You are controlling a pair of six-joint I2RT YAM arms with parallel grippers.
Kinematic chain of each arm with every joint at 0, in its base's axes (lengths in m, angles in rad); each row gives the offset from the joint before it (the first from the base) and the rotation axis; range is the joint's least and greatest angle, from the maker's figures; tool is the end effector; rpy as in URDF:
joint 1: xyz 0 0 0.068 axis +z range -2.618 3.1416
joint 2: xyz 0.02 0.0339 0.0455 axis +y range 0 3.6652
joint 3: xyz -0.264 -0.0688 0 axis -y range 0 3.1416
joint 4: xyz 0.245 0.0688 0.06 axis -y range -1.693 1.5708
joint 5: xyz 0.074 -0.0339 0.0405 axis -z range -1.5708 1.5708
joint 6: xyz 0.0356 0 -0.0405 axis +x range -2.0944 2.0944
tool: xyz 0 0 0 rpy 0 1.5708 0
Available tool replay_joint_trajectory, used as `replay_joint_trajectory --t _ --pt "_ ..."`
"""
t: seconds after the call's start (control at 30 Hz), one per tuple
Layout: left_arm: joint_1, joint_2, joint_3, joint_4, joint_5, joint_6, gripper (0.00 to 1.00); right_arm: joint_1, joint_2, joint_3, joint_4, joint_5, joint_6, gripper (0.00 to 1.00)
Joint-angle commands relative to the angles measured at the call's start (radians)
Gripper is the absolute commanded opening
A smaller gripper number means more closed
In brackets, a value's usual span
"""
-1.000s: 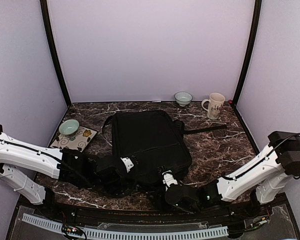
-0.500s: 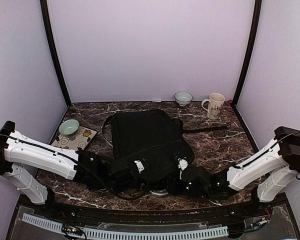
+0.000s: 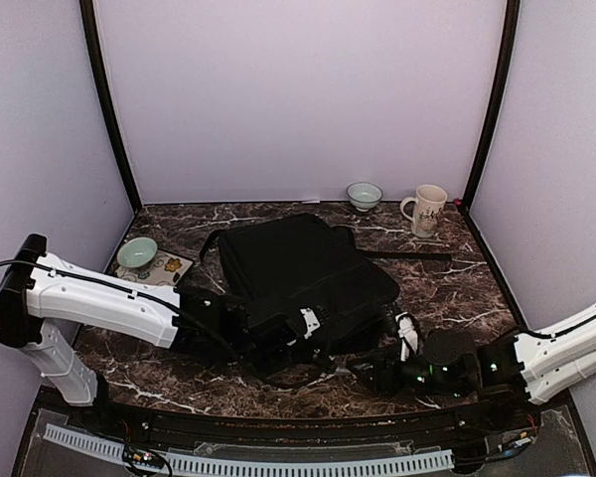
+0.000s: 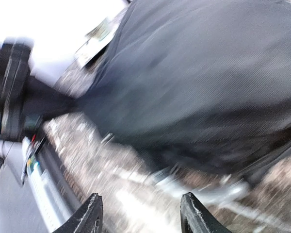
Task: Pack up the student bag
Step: Pick up the largest pocket of the bag from the student bag.
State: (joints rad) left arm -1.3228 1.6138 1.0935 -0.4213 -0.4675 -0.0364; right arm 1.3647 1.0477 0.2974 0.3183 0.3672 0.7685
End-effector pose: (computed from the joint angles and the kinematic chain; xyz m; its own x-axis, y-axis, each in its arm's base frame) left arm 0.0980 -0.3218 0.2220 -0.2275 0.7659 -0.6014 0.7925 0.5044 0.3427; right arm 0.0546 0.1986 0.1741 -0.6502 0.0599 -0.7574 -0.5493 0.6516 0.5231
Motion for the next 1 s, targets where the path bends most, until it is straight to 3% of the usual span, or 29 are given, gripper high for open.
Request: replay_joint_trajectory --t 0.0,0.3,0.5,0.63,0.97 --pt "0.010 0.028 0.094 0.066 0.062 0.040 0.00 0.122 0.006 0.009 -0.035 0.090 0.090 0.57" --pt "0.010 0.091 0.194 0.011 0.129 0.065 0.00 0.182 0.324 0.248 -0.172 0.285 0.138 0.69" --pt "0.010 0.113 0.213 -0.002 0.141 0.067 0.00 0.179 0.411 0.346 -0.244 0.399 0.155 0.69" --pt "0.010 0.115 0.215 0.004 0.150 0.070 0.00 0.162 0.428 0.363 -0.285 0.445 0.182 0.66" --pt "0.010 0.114 0.228 0.004 0.170 0.072 0.00 0.105 0.429 0.288 -0.011 0.409 0.075 0.48"
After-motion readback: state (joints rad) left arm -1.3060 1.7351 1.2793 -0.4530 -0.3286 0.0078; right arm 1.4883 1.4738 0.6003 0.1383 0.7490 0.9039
